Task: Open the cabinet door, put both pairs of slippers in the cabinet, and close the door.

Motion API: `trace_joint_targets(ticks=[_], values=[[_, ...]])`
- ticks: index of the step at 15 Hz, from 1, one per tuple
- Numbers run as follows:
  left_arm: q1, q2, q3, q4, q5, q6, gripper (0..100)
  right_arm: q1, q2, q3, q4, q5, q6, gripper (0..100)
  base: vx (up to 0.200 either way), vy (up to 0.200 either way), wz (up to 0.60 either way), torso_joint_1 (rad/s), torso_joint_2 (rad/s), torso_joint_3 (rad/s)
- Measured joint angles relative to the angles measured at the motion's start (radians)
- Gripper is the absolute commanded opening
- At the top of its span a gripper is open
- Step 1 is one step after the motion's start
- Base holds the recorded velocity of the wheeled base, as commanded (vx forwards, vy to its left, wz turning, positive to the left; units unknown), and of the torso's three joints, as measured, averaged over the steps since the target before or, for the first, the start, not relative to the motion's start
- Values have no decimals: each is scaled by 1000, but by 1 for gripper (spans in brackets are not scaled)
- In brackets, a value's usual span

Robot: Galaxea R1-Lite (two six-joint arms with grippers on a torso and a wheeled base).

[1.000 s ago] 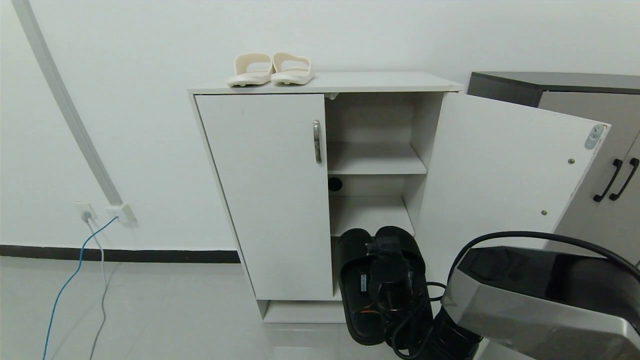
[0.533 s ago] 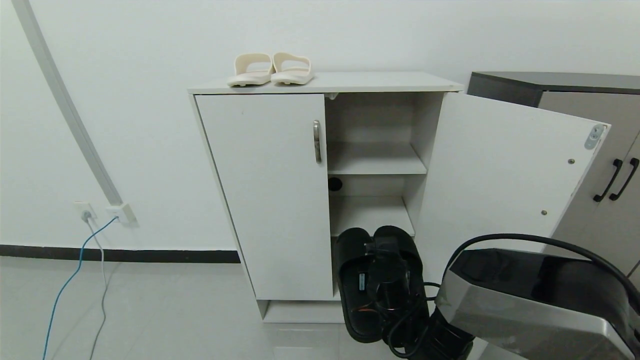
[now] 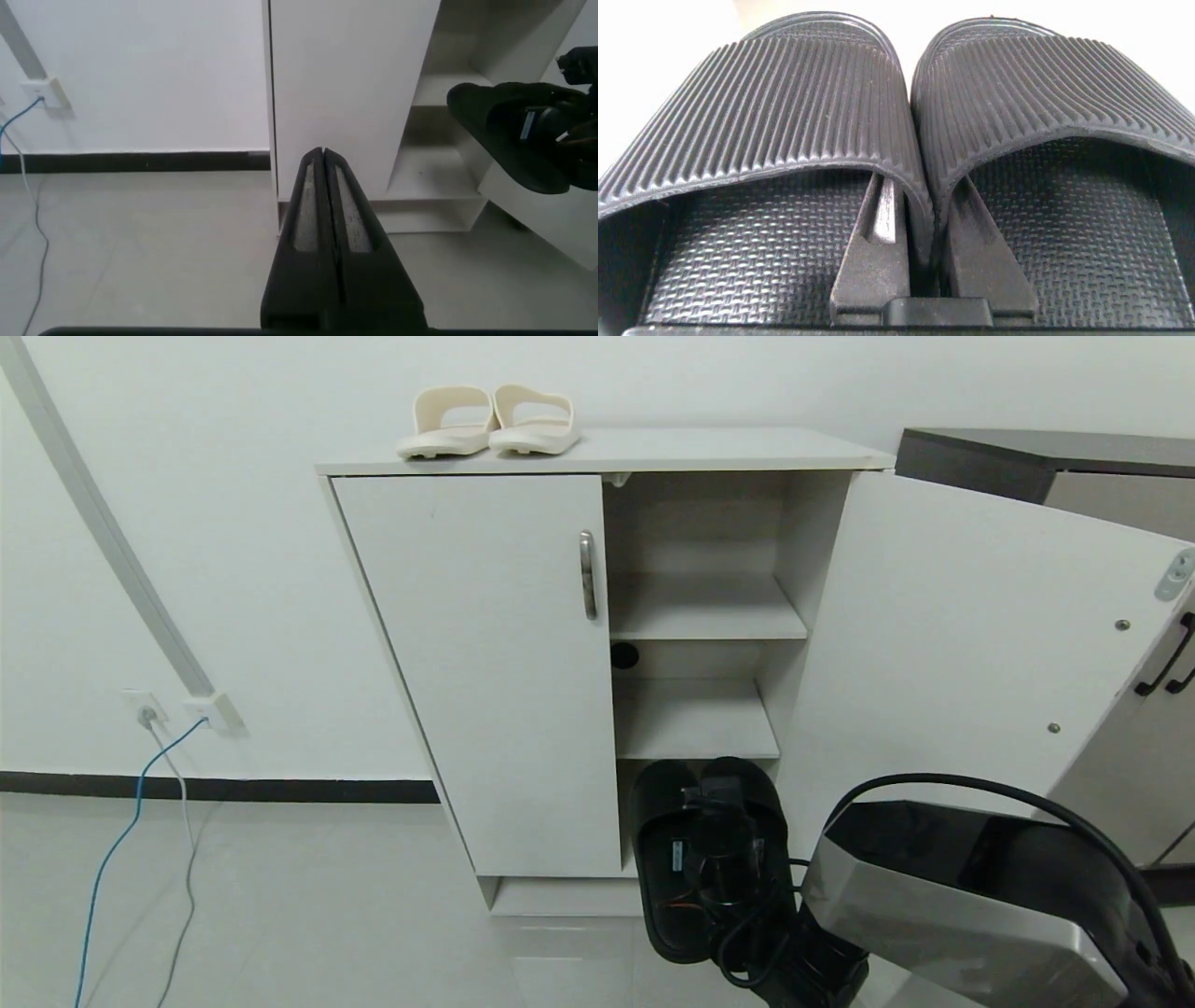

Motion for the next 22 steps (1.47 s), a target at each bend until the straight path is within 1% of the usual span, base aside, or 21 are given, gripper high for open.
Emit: trace_joint_targets(ticks=[5, 7, 9, 11, 17, 22], values=[[1, 0, 0, 0, 1, 1, 0, -6, 10, -11, -3, -4, -11, 0, 0, 0, 0, 8, 0, -195], [1, 0, 0, 0, 1, 1, 0, -12, 18, -15, -65, -6, -68, 0, 0, 0, 0, 0, 5, -200], [1, 0, 0, 0, 1, 1, 0, -25, 30, -16, -192, -6, -164, 0, 0, 0, 0, 2, -2, -195], [1, 0, 0, 0, 1, 1, 0, -36, 39, -18, -249, -6, -215, 0, 0, 0, 0, 7, -2, -90], [1, 0, 0, 0, 0, 0, 0, -41, 42, -26, -280, -4, -246, 0, 0, 0, 0, 0, 0, 0], [1, 0, 0, 0, 0, 0, 0, -50, 44, -41, -270, -4, -246, 0, 200, 0, 0, -1, 0, 3]])
